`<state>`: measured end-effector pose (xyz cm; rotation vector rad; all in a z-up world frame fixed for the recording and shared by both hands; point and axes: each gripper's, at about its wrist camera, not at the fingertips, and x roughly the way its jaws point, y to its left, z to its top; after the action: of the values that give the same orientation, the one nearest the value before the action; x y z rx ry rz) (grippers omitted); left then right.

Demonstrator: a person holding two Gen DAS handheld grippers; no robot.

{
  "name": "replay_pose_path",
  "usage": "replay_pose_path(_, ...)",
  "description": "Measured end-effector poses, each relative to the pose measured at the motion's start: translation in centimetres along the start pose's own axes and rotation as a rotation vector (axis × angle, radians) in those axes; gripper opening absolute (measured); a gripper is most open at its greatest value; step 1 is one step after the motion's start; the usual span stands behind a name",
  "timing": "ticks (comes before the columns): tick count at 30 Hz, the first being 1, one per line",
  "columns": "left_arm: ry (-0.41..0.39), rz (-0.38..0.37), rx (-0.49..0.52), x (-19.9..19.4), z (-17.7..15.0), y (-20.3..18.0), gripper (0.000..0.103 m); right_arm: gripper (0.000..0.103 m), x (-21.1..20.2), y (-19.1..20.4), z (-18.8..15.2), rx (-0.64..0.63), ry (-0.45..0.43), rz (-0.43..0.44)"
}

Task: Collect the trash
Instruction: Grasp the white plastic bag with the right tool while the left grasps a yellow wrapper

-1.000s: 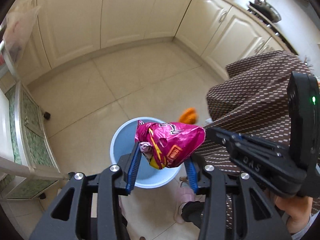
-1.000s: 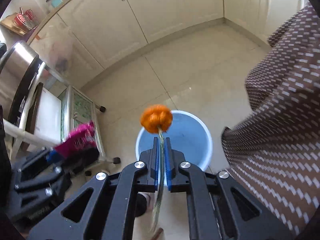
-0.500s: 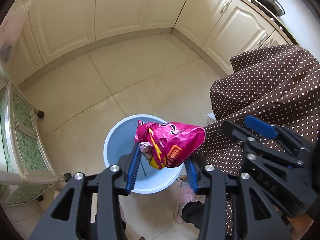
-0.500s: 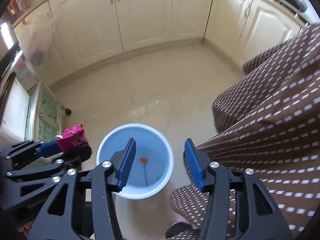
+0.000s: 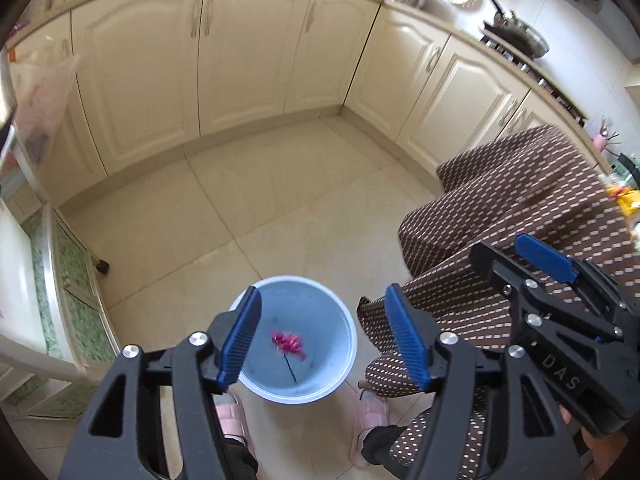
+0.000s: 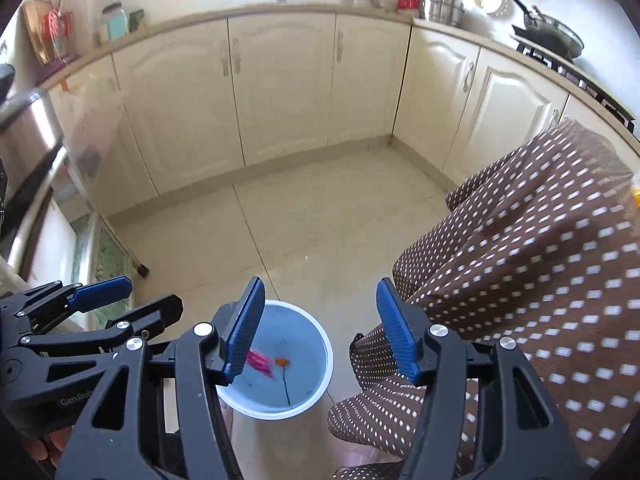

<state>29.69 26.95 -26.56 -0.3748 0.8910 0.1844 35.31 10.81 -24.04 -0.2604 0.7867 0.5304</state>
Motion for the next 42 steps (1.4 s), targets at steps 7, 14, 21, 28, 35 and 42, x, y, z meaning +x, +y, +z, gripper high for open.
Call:
replay_pose_path(7,-0.146,-0.055,0.059,-8.6,0.4,-4.2,0.066,0.061,-9.1,-1.2,0.9,0.029,-0.146,-0.013)
replay_pose_path(14,-0.226,-0.140,0.183,-13.3,0.0,-11.5,0.068,0.067,-16.0,-7.1,-1.1,0.121,-0.234,-0.135)
replay_pose_path(21,-0.206,-0.256,0.312,-12.9,-0.2,-21.0,0.068,0.070,-20.2,-16.1,-4.8,0.286,-0.273,-0.300)
replay_pose_path(28,-0.204,-0.279,0.395,-10.2,0.6,-27.8,0.068,0.079,-21.3,-22.3,-7.3,0.445,-0.285,-0.369)
replay_pose_path(35,-0.194,-0.263,0.448,-6.1,2.9,-31.6,0.068,0.087,-20.8,-26.2,-7.3,0.581,-0.276,-0.335)
replay_pose_path(42,-0.161,-0.243,0.471,-2.7,4.5,-33.7,0.048,0.090,-19.1,-27.2,-5.7,0.603,-0.238,-0.340)
